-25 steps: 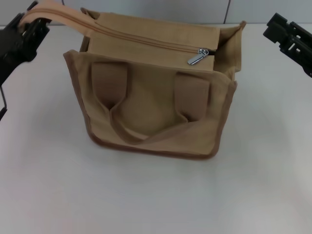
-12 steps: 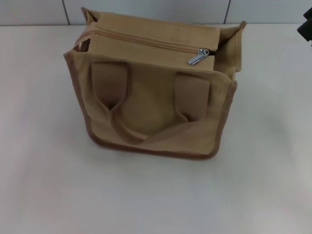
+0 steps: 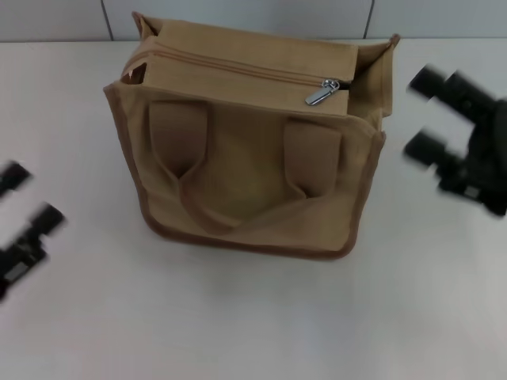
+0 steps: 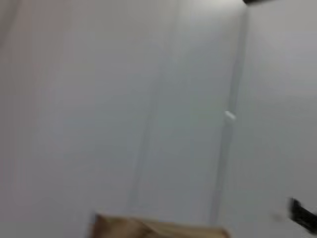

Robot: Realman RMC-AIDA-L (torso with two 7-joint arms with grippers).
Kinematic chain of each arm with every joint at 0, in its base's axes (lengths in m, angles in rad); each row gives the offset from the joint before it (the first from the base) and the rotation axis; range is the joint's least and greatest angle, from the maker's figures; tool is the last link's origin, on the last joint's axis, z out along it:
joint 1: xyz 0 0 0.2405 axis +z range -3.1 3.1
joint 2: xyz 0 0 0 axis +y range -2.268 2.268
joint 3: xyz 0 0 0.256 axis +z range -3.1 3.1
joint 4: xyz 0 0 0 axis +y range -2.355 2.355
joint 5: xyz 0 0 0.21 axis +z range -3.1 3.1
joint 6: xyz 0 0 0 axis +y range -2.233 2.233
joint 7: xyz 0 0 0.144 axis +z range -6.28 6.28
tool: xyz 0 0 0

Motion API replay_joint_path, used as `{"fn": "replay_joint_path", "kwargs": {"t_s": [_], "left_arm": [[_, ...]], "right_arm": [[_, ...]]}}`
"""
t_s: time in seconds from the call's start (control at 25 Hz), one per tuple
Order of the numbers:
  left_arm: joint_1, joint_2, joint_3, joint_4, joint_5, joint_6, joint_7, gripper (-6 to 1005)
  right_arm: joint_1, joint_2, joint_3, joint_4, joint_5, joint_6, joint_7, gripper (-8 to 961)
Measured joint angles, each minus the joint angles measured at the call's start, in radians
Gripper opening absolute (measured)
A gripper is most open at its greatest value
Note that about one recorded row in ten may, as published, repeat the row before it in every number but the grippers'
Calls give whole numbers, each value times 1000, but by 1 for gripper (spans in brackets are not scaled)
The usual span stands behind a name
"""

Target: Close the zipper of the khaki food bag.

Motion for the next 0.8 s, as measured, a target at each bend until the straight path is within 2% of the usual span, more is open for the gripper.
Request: {"fn": "replay_joint_path", "kwargs": {"t_s": [0.2,0.4,0.6,0.8], "left_arm": [[-43,-1,112,67,187,2,17,711],[-68,-10,117,77,291,-9,19,713],[-71,-3,116,77,326,-49,11,715],[-93,-13,119,79,363,-103,4,716]], "right_arm": [[5,4,-126,-24,-111,-2,-67,833],[7,8,-243,-14,-210,101,-143,834],[11,8,-296,16,-257,241,-143,833],[24,8,-323,21,-258,267,-141,833]]}}
